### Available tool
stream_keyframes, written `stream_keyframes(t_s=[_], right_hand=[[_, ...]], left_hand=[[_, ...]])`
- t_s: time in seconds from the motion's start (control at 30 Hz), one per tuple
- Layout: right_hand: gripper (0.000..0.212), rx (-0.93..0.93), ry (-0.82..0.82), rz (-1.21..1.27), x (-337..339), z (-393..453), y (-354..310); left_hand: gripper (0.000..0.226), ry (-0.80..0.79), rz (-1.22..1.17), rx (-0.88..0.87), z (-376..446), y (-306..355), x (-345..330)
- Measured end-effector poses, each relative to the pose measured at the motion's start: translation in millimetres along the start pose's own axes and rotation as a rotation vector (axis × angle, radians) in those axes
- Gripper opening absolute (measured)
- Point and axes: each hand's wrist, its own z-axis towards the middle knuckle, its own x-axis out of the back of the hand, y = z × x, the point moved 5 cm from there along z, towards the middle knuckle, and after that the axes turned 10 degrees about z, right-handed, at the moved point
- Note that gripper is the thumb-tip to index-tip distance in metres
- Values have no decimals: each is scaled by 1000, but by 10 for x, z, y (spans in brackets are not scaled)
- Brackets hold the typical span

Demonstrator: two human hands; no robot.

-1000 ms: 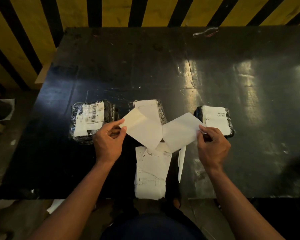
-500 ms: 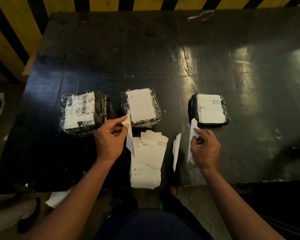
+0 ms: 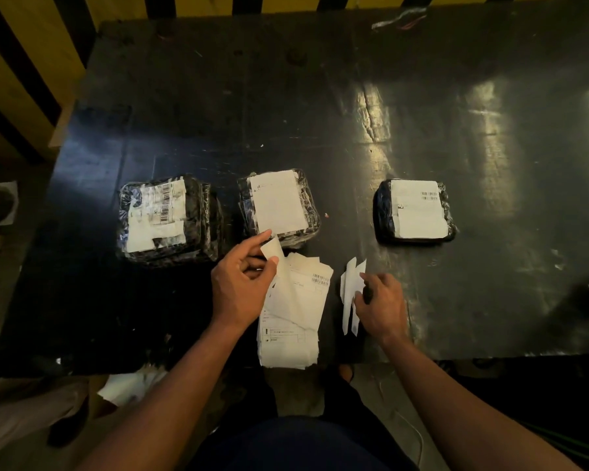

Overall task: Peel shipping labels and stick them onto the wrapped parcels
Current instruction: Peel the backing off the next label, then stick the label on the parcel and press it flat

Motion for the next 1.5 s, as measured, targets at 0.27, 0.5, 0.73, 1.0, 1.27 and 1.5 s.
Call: stream_keyframes(t_s=[0.27, 0.5, 0.73, 1.0, 1.27, 1.5], right_hand=[[25, 557, 86, 274, 341, -295, -1166], [33, 872, 43, 51, 152, -412, -1663], [40, 871, 79, 78, 147, -262, -1755], [31, 639, 57, 468, 341, -149, -1599], [33, 100, -113, 938, 414, 73, -1347], [34, 53, -188, 978, 332, 114, -1347]], left_hand=[[40, 59, -50, 39, 176, 107, -29], [38, 86, -61, 77, 305, 141, -12], [45, 27, -179, 198, 380, 43, -42], [22, 43, -340, 353, 467, 14, 180], [35, -224, -312, 198, 281, -113, 99], [34, -233, -260, 237, 291, -216, -25]])
